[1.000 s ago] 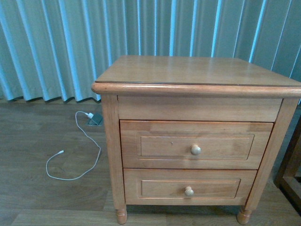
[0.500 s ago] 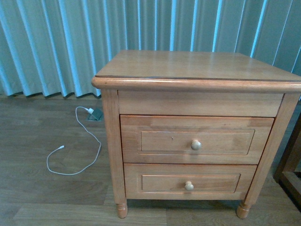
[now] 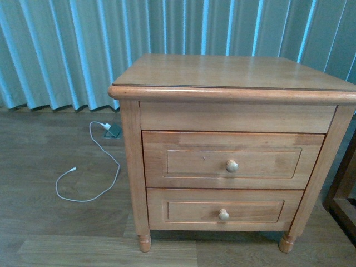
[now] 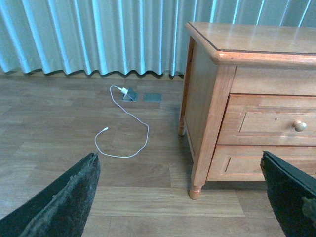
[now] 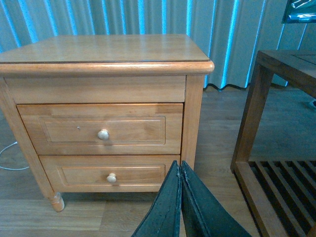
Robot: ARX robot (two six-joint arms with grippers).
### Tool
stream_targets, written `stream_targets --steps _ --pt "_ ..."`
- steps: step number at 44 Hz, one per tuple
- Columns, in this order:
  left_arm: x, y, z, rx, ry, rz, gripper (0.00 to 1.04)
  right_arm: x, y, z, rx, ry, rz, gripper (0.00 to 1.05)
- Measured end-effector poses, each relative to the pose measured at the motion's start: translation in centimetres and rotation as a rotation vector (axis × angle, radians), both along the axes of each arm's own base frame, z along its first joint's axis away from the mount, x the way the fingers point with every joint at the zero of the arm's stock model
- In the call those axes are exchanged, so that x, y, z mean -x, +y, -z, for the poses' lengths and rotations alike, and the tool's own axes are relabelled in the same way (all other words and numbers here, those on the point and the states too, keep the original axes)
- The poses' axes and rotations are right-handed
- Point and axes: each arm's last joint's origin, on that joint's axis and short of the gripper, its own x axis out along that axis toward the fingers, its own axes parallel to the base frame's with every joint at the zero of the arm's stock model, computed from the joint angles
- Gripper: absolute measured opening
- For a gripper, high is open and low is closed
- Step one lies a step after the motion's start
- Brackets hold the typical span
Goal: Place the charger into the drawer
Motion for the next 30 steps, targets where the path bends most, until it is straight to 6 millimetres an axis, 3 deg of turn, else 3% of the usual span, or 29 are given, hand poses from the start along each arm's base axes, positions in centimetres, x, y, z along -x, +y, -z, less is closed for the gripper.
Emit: stream_targets --steps 15,24,30 --pt "0.00 0.00 0.00 0.000 0.000 0.000 0.99 0.00 0.00 0.00 0.000 0.000 0.000 0.02" --pt "0.00 0.00 0.00 0.000 0.000 0.000 0.99 0.00 0.00 0.00 0.002 0.000 0.000 0.33" --pt "0.00 0.00 0.00 0.000 0.000 0.000 0.99 0.00 0.00 0.00 0.002 0.000 0.000 0.65"
